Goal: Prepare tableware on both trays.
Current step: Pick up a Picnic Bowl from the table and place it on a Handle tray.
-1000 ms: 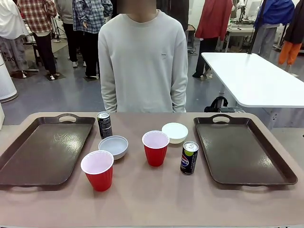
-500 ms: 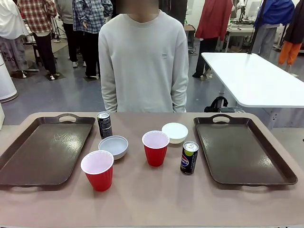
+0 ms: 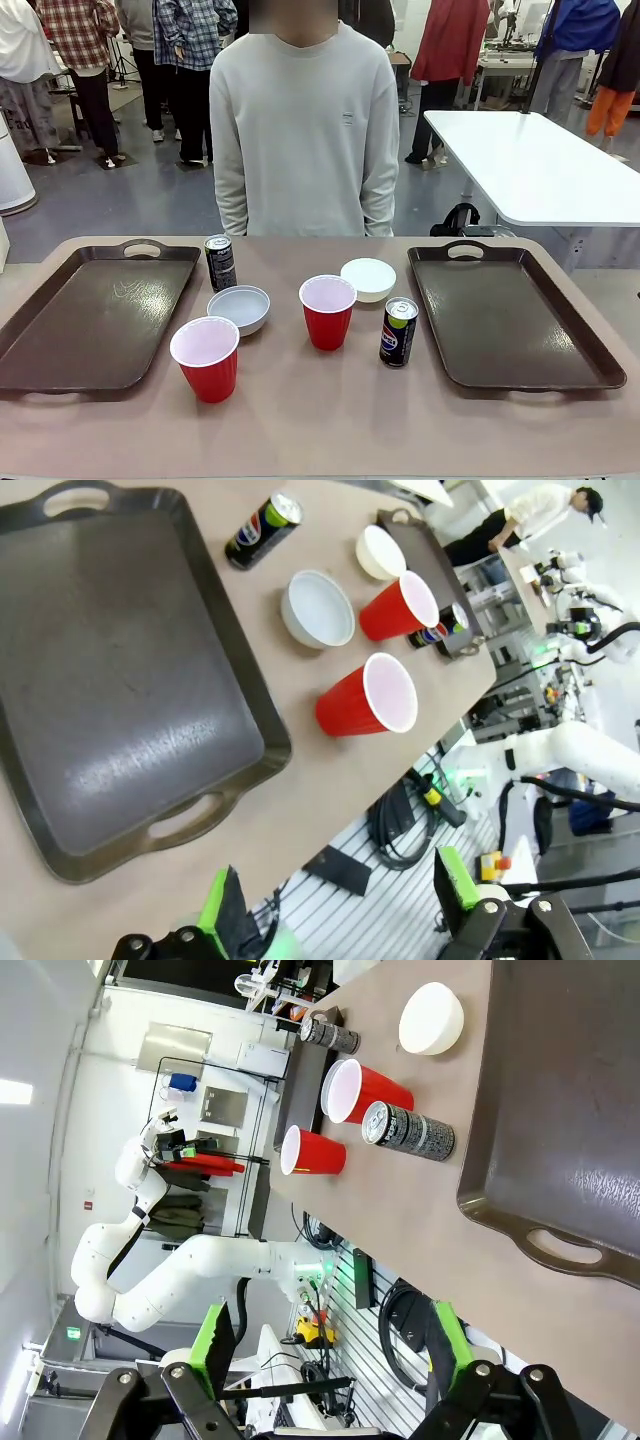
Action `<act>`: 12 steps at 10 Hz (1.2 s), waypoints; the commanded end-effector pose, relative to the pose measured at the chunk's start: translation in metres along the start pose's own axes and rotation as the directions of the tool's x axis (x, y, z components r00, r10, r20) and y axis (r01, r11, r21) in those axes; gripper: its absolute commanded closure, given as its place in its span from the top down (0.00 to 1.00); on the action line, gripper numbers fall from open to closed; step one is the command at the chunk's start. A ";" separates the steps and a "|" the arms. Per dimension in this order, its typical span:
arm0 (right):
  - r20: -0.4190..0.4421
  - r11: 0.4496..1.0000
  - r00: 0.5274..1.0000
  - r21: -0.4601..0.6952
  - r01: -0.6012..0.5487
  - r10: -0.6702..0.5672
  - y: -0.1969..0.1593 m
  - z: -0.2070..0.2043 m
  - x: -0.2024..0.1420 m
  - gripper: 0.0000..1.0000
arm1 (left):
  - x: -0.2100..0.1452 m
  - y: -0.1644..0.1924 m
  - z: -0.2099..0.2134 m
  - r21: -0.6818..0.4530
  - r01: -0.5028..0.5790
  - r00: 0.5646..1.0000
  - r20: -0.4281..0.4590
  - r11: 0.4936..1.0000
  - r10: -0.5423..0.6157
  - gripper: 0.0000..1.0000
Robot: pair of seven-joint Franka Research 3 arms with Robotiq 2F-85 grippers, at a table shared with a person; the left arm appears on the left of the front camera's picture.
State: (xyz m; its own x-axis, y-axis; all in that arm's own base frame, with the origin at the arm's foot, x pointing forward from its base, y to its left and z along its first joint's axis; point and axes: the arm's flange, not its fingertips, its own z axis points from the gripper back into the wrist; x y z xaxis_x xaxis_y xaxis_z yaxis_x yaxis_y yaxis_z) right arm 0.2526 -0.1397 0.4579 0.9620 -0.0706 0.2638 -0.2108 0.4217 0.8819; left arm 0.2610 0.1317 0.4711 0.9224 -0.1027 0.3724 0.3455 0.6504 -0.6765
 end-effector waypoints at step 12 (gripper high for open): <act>-0.009 1.000 1.000 0.013 -0.016 0.016 0.000 -0.001 0.000 1.00 | 0.048 -0.054 -0.013 0.323 0.046 0.999 -0.007 0.945 -0.047 1.00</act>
State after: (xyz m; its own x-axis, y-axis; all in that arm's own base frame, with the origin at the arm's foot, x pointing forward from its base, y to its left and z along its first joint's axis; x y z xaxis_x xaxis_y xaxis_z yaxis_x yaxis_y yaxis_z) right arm 0.2527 -0.1395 0.4581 0.9614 -0.0688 0.2662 -0.2138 0.4222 0.8809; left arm 0.2758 0.1127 0.4960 0.8991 -0.1291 0.4184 0.3661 0.7458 -0.5566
